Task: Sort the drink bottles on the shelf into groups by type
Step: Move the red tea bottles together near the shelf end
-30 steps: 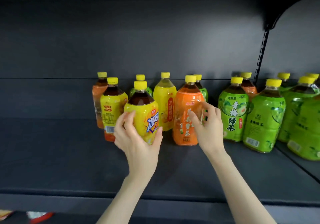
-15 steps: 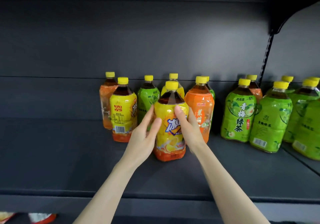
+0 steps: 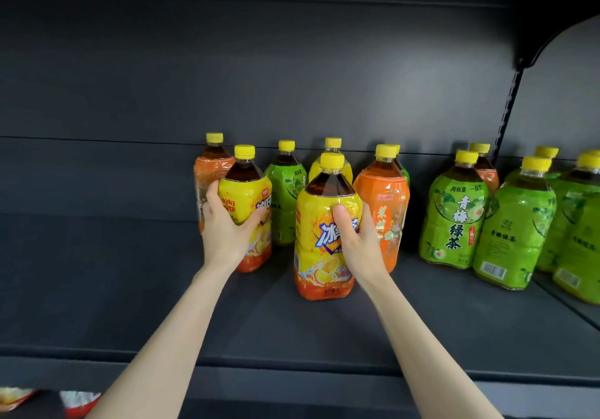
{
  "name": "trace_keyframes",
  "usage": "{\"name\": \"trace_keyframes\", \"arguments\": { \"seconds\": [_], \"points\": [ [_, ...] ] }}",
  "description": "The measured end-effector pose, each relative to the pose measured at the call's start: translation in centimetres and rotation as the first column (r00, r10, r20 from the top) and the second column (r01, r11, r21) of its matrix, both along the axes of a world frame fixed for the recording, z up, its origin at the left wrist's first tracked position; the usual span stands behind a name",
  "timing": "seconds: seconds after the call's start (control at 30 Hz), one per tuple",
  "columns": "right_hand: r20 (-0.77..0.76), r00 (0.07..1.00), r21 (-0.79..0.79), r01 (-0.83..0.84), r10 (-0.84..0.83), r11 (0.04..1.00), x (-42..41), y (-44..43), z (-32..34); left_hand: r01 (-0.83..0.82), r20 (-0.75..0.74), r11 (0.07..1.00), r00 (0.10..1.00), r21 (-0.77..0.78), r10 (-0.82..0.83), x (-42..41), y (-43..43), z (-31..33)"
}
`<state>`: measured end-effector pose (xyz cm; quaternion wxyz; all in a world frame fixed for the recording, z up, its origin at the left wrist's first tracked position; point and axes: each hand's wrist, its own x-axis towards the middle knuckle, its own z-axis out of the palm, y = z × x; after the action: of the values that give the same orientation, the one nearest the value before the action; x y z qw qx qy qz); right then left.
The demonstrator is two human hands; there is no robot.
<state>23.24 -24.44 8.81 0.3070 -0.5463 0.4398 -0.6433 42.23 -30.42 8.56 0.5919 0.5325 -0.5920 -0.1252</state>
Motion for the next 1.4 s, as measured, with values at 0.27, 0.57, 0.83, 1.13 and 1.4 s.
{"name": "trace_keyframes", "arguments": {
  "seconds": [0.27, 0.57, 0.83, 1.13, 1.4],
  "points": [
    [0.122, 0.992, 0.028, -0.038, 0.034, 0.999, -0.1, 4.2, -0.1, 0.481, -0.338, 0.875, 0.815, -0.054, -0.470, 0.4, 10.5, -0.7],
    [0.169, 0.976, -0.013, 0.138, -0.134, 0.990, -1.8, 10.2, 0.2, 0.437, -0.451, 0.894, 0.781, -0.099, -0.432, -4.3, 13.9, -0.6],
    [0.185, 0.923, -0.011, 0.345, -0.337, 0.939, -11.9, 18.5, 2.5, 0.602, -0.437, 0.780, 0.663, -0.172, -0.608, -14.7, 18.7, 1.7],
    [0.109, 0.793, 0.040, 0.599, -0.599, 0.800, -30.6, 34.7, 1.5, 0.792, -0.476, 0.597, 0.480, -0.127, -0.737, -35.4, 30.4, -0.2],
    [0.138, 0.700, 0.001, 0.707, -0.701, 0.707, -45.0, 44.0, 3.1, 0.876, -0.426, 0.455, 0.356, -0.157, -0.832, -51.2, 37.8, 1.8]
  ]
}}
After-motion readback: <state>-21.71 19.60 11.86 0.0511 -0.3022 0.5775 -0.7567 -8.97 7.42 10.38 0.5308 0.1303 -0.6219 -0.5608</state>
